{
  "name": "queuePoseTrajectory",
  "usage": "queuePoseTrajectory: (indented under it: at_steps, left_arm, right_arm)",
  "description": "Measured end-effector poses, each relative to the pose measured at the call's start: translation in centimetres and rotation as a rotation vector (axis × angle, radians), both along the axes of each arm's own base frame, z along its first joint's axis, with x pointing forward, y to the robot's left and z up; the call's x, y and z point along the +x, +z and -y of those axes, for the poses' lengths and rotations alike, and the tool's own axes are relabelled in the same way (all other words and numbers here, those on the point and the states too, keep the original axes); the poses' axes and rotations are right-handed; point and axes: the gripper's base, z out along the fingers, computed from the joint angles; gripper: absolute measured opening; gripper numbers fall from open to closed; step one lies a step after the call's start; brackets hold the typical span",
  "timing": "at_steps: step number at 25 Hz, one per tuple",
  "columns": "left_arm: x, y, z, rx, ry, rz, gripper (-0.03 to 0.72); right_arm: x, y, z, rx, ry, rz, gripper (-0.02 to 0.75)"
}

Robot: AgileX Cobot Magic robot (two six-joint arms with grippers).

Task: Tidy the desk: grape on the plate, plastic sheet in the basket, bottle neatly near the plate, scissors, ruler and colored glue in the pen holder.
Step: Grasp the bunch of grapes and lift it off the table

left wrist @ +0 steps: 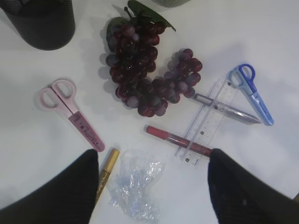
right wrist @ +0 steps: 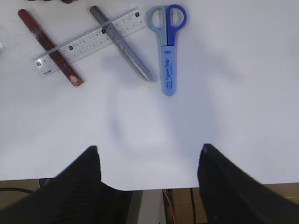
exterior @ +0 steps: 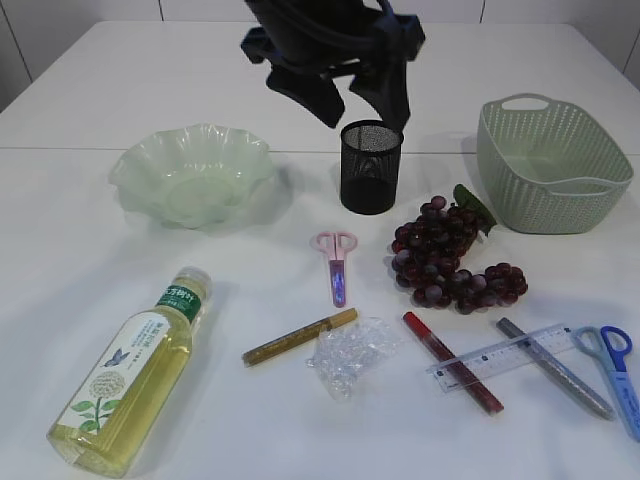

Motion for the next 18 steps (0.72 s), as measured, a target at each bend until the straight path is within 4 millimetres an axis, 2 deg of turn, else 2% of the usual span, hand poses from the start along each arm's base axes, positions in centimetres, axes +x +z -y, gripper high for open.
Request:
queuePoseTrajectory:
  at_steps: [2, 7, 8, 9, 13, 18]
  left_arm:
    - [0.9, -1.8, 1.3, 0.024, 0.008, -0.03, 0.552]
    - [2.7, -6.6, 2.8, 0.086, 0.03, -0.097, 0.594]
    - [3.3, -8.6, 3.2, 0.109, 0.035, -0.123, 0.596]
    - [3.3, -8.6, 3.2, 0.109, 0.035, -0.123, 0.596]
    - [4.3, -11.5, 4.1, 0.115, 0.043, -0.148, 0.596]
    - [5.0, -14.0, 5.0, 0.08, 0.058, -0.161, 0.597]
  right_arm:
    - [0.1, -0.1, -0.1, 0.013, -0.002, -0.008, 0.511]
    - [0.2, -0.2, -0.3, 0.029, -0.002, -0.014, 0.511]
    - [0.2, -0.2, -0.3, 0.029, -0.002, -0.014, 0.511]
    - [0.2, -0.2, -0.3, 0.029, -0.002, -0.014, 0.511]
    - [0.2, -0.1, -0.4, 0.041, -0.002, -0.011, 0.511]
    - [0.2, -0.1, -0.4, 0.041, -0.002, -0.01, 0.511]
